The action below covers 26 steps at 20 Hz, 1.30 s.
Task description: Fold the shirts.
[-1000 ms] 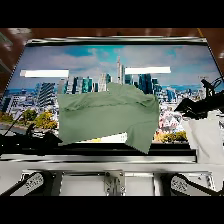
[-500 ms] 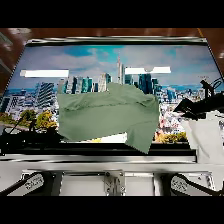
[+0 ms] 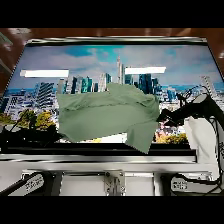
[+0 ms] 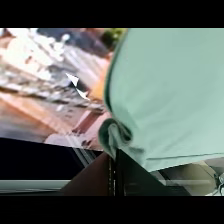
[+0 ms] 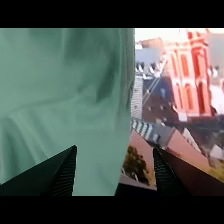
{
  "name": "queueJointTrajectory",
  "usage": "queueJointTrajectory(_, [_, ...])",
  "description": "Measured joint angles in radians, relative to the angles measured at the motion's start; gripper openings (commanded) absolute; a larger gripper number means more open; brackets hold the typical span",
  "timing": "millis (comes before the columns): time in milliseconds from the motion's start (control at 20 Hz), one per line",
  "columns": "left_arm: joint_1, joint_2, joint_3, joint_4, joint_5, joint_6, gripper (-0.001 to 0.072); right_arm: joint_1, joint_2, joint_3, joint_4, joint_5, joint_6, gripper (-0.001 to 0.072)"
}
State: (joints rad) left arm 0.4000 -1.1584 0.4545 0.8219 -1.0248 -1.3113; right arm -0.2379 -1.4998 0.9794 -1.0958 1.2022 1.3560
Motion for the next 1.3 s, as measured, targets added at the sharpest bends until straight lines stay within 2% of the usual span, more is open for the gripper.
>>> queueJointTrajectory(100, [0.000,0.002,0.035,-0.002,-0.009,0.005,0.0041,0.026,-0.041,-0.005,0.023,-0.058,0.011,0.0569])
queueJointTrajectory(200, [-0.001,0.002,0.076,-0.003,-0.021,0.006,0.0041,0.039,-0.066,-0.006,0.054,-0.101,0.019,0.0274])
queueJointTrajectory(300, [-0.001,0.003,0.121,-0.003,-0.028,0.007,0.0041,0.047,-0.083,-0.009,0.070,-0.154,0.021,0.0063])
queueJointTrajectory(400, [-0.001,0.004,0.171,-0.003,-0.041,0.008,0.0039,0.052,-0.089,-0.006,0.100,-0.181,0.016,0.0062])
queueJointTrajectory(600, [-0.013,0.064,0.341,-0.002,-0.074,0.014,0.0039,0.055,-0.013,0.079,0.147,-0.160,-0.080,0.0062])
queueJointTrajectory(800, [-0.043,0.191,0.694,-0.007,-0.067,0.016,0.0041,0.053,0.223,0.305,0.161,-0.144,-0.145,0.0062])
queueJointTrajectory(900, [-0.049,0.251,0.919,-0.010,-0.038,0.017,0.0041,0.052,0.383,0.461,0.139,-0.195,-0.158,0.0062])
queueJointTrajectory(1100, [-0.054,0.347,1.300,-0.013,0.023,-0.001,0.0041,0.052,0.663,0.683,-0.050,-0.277,-0.082,0.0062])
queueJointTrajectory(1300, [-0.056,0.429,1.470,0.002,0.011,-0.067,0.0041,0.051,0.877,0.763,-0.259,-0.232,0.028,0.0062])
